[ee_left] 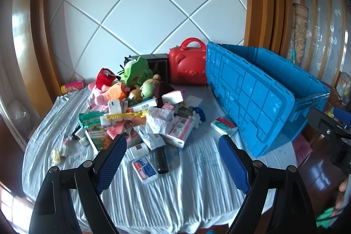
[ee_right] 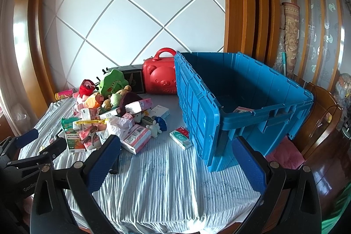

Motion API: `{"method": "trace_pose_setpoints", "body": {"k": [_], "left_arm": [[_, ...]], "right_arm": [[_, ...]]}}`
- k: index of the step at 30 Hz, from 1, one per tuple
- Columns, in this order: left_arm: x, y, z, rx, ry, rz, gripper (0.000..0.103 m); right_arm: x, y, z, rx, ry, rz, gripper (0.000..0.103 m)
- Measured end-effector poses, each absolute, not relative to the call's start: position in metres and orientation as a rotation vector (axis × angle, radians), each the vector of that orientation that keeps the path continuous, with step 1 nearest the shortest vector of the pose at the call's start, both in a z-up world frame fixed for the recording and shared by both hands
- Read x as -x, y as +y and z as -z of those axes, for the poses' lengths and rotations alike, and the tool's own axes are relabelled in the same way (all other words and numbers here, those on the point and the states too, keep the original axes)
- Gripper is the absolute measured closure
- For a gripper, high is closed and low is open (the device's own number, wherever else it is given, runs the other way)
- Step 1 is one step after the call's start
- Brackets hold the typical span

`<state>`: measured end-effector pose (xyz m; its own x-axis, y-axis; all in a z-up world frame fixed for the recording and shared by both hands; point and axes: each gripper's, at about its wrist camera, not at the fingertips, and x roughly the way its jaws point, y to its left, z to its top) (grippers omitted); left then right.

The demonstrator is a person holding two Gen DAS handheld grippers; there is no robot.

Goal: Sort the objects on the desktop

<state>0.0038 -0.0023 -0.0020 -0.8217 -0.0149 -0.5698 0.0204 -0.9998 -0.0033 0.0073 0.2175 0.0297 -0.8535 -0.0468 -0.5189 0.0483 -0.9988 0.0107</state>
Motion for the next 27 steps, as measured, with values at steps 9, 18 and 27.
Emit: {"method": "trace_pose_setpoints", "body": {"k": [9,18,27], "left_arm": [[-0.008,-0.003,0.003,-0.933,0.027,2.977,0.017],[-0.010,-0.006,0.003,-0.943,0.022,2.973,0.017],[-0.015,-0.019,0.004,-0.941,0.034,2.967,0.017]], "right_arm": [[-0.014,0.217,-0.030,-0.828,0.007,2.984,0.000],[-0.019,0.214,-0.032,-0.821,0.012,2.985,0.000],[-0.024,0.198,-0.035,-0.815,0.037,2.981,0.000]]}}
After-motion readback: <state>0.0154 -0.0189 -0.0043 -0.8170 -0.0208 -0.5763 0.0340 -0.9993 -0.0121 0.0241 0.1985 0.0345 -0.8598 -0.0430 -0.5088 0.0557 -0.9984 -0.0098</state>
